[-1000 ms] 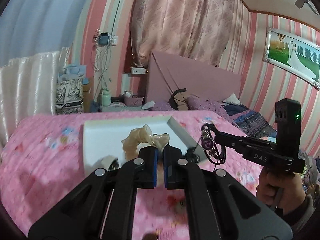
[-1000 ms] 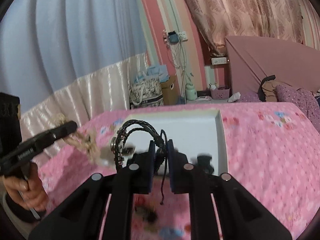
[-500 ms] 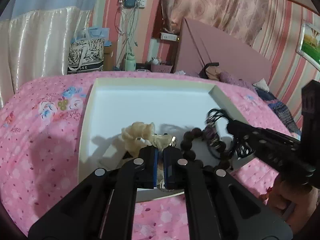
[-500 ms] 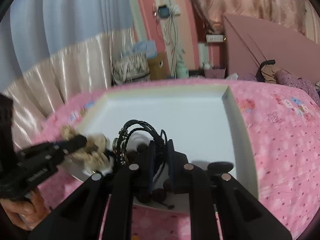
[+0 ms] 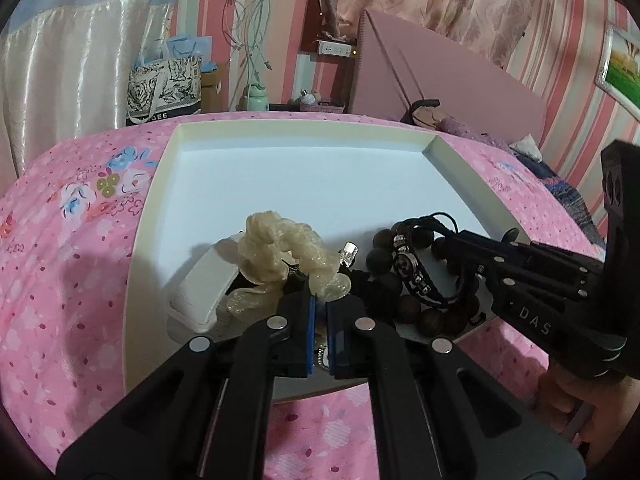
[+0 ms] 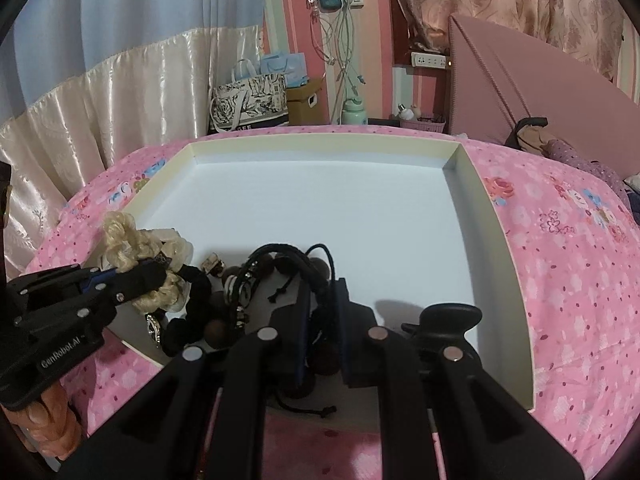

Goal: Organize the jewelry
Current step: 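Carry the cream scrunchie and black leather bracelet into the white tray with both grippers, then open both grippers to release the scrunchie and leather bracelet in the tray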

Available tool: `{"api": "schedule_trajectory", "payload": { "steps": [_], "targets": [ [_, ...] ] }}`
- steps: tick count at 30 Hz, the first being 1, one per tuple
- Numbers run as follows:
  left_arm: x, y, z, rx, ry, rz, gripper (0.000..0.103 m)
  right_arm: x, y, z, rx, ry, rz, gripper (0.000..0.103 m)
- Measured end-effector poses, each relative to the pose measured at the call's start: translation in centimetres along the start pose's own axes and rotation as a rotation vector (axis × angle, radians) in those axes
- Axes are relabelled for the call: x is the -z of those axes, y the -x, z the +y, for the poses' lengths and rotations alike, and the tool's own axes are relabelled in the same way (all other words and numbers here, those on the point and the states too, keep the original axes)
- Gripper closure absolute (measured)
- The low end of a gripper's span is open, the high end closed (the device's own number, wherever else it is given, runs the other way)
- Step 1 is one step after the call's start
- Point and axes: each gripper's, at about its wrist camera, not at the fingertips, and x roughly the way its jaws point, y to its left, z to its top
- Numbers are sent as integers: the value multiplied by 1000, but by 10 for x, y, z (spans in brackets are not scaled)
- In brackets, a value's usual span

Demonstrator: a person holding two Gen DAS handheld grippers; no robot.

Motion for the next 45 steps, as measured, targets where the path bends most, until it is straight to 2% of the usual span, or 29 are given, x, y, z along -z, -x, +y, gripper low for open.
{"api": "schedule_trajectory", "payload": {
  "steps": [14,17,22,24,25,31,44,45],
  "targets": [
    [0,-4,-5,-3,-6,1,99,1,7,3,18,4,-18,87],
    [1,-3,-4,-8,-6,-4,97,1,10,3,9,4,-33,77],
    [2,-2,-5,-12,-10,-6,96,0,12,4,15,9,-41,75],
    [2,-2,-5,-12,-8,-8,96,0,13,3,22,5,-46,64],
    [3,-2,-4,-11,-7,-9,96,0,14,2,25,2,-50,62],
    [3,-3,-4,-11,-4,-11,96,0,16,1,38,3,-57,59],
    [3,5,-11,-23,-48,-54,74,0,16,3,58,11,-67,50],
    [3,7,-12,-30,-54,-63,69,0,16,3,58,12,-68,50]
  ]
}}
